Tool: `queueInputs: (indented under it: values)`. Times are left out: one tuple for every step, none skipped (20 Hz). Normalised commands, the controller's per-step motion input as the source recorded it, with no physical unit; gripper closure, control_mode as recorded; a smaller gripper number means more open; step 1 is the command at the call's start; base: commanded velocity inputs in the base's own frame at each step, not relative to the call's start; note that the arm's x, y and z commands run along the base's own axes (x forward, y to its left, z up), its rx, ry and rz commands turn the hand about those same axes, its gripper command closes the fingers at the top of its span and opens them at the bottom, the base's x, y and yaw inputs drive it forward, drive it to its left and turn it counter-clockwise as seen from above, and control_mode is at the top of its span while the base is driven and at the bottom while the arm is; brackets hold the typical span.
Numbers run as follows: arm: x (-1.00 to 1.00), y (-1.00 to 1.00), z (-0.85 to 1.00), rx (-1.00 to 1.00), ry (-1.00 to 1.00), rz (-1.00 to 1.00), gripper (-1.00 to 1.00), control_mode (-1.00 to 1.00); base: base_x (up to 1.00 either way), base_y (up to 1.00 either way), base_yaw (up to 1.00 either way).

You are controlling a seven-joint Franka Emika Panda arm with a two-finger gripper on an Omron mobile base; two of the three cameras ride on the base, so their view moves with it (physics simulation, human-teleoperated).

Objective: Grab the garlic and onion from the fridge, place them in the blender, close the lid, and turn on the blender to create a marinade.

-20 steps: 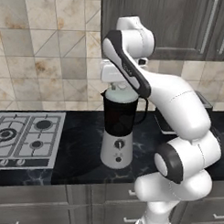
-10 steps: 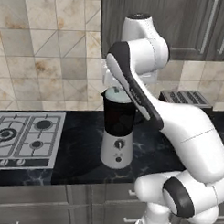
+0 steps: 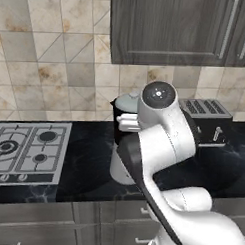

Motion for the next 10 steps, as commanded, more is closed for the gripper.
queueInputs:
  values:
    - [-0.86, 0.0, -0.91, 0.0, -0.13, -0.62, -1.0, -1.0, 0.0, 0.0, 0.0]
    - [-0.77, 0.09, -0.84, 0.0, -0.1, -0.63, -1.0, -1.0, 0.0, 0.0, 0.0]
    - [-0.69, 0.07, -0.84, 0.0, -0.1, -0.62, -1.0, -1.0, 0.0, 0.0, 0.0]
    - [-0.59, 0.06, -0.81, 0.0, -0.09, -0.6, -1.0, -1.0, 0.0, 0.0, 0.0]
    - [-0.36, 0.19, -0.79, 0.0, -0.07, -0.56, -1.0, -1.0, 0.0, 0.0, 0.0]
    - [-0.22, 0.24, -0.79, 0.0, -0.04, -0.51, -1.0, -1.0, 0.0, 0.0, 0.0]
    - [-0.05, 0.25, -0.71, 0.0, -0.07, -0.44, -1.0, -1.0, 0.0, 0.0, 0.0]
    - [0.0, 0.24, -0.68, 0.0, -0.06, -0.39, -1.0, -1.0, 0.0, 0.0, 0.0]
    - [0.0, 0.13, -0.59, 0.0, -0.03, -0.28, -1.0, -1.0, 0.0, 0.0, 0.0]
    - [-0.11, 0.0, -0.56, 0.0, -0.05, -0.18, -1.0, -1.0, 0.0, 0.0, 0.0]
